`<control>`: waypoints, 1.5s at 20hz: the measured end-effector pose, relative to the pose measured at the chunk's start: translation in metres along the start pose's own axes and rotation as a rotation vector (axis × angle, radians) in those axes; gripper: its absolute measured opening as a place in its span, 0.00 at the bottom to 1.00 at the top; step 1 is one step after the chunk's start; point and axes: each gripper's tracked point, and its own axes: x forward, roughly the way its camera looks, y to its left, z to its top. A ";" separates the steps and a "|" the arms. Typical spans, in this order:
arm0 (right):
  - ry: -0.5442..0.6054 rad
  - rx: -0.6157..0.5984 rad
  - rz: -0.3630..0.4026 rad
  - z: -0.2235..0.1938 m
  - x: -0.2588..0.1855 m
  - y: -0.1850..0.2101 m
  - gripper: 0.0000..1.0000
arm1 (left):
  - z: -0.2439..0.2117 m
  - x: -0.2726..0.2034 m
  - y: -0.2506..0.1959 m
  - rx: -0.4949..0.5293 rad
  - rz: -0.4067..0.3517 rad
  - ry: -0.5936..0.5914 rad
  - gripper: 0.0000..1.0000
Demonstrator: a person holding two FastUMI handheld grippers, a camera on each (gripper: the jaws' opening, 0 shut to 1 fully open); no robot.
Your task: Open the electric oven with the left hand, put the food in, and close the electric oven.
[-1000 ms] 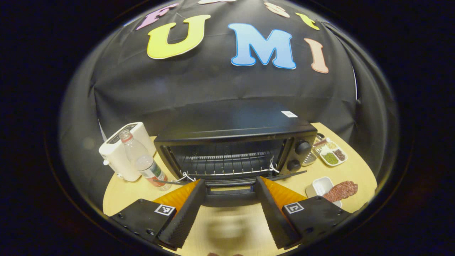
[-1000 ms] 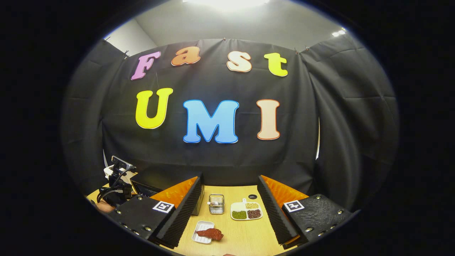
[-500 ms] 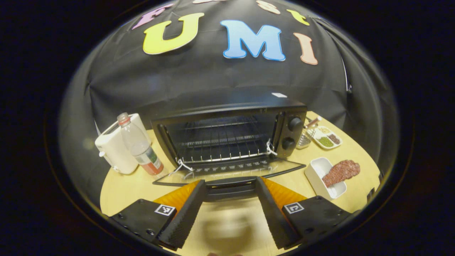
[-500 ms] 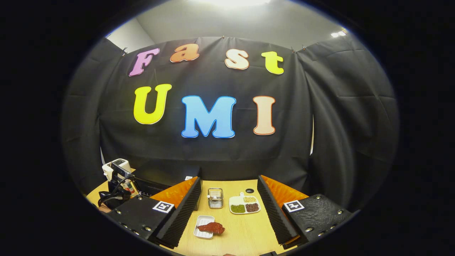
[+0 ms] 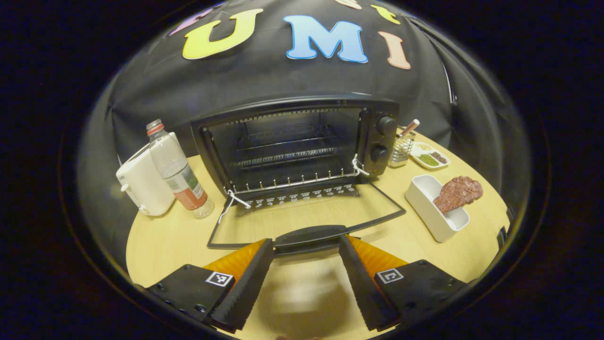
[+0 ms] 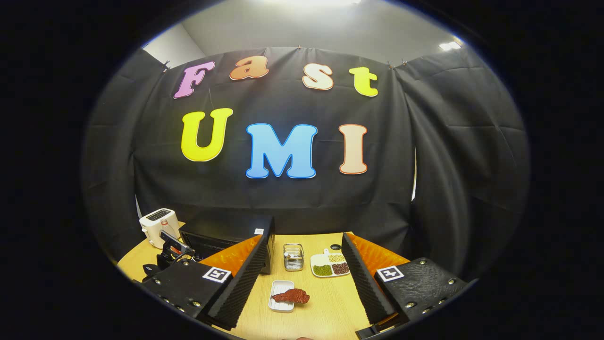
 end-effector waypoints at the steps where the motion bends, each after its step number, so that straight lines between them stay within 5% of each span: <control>1: 0.000 -0.001 -0.008 -0.001 -0.001 -0.001 0.96 | 0.003 -0.005 0.003 -0.008 -0.003 -0.013 0.95; 6: 0.032 0.045 0.007 -0.017 0.005 -0.008 0.96 | 0.070 -0.067 0.025 -0.058 0.032 -0.188 0.91; 12: 0.133 0.239 0.172 -0.058 0.055 -0.017 0.97 | 0.193 -0.187 0.027 -0.154 0.100 -0.494 0.98; 13: 0.155 0.275 0.203 -0.067 0.065 -0.019 0.97 | 0.210 -0.206 0.023 -0.169 0.100 -0.546 0.90; 14: 0.185 0.306 0.233 -0.081 0.075 -0.019 0.97 | 0.222 -0.222 0.017 -0.192 0.097 -0.585 0.98; 23: 0.555 0.540 0.342 -0.250 0.135 -0.027 0.93 | 0.244 -0.248 -0.011 -0.125 0.217 -0.598 0.98; 29: 0.704 0.626 0.454 -0.305 0.146 0.004 0.94 | 0.257 -0.259 -0.018 -0.171 0.290 -0.572 0.98; 30: 0.724 0.638 0.467 -0.314 0.147 0.009 0.86 | 0.261 -0.263 -0.020 -0.181 0.295 -0.576 0.99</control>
